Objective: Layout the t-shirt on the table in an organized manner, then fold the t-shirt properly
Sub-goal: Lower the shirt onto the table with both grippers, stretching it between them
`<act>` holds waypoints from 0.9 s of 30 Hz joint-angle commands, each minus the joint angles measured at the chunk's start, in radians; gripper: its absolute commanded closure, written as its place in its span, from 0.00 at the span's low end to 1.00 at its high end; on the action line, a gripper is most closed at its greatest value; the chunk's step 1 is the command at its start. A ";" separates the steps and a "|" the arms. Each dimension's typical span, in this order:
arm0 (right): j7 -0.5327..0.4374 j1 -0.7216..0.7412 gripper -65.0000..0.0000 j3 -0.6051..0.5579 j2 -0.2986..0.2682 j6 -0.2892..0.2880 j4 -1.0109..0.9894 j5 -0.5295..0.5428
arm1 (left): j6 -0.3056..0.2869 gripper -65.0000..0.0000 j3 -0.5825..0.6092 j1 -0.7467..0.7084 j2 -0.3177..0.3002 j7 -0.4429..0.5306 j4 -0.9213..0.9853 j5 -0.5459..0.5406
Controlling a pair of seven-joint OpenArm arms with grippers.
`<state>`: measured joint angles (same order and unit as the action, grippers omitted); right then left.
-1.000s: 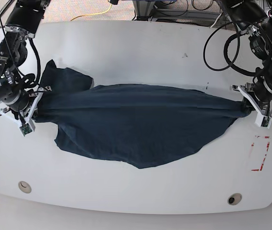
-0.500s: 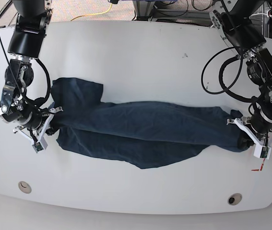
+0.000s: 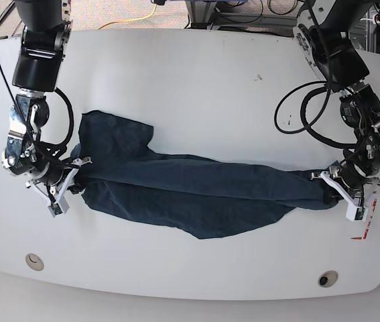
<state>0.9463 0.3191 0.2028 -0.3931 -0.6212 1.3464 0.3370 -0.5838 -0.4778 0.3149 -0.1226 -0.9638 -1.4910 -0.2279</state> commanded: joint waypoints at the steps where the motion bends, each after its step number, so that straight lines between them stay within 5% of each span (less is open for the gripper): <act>1: -0.023 0.028 1.00 0.005 -0.017 0.002 0.017 0.006 | 0.000 0.99 -0.002 0.026 -0.013 0.033 -0.015 -0.017; 17: -0.051 0.101 1.00 0.004 -0.010 0.001 -0.055 -0.048 | 0.000 0.99 -0.005 0.083 -0.036 0.069 0.053 -0.015; 27: -0.180 0.199 1.00 -0.065 -0.010 -0.001 -0.189 -0.068 | 0.000 0.99 -0.003 0.137 -0.101 0.185 0.171 -0.017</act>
<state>0.8112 0.4583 0.1516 -0.3912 -0.6212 1.1732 0.2543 -0.5823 -0.4835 0.4072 -0.1951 -0.8211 -1.3285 -0.2295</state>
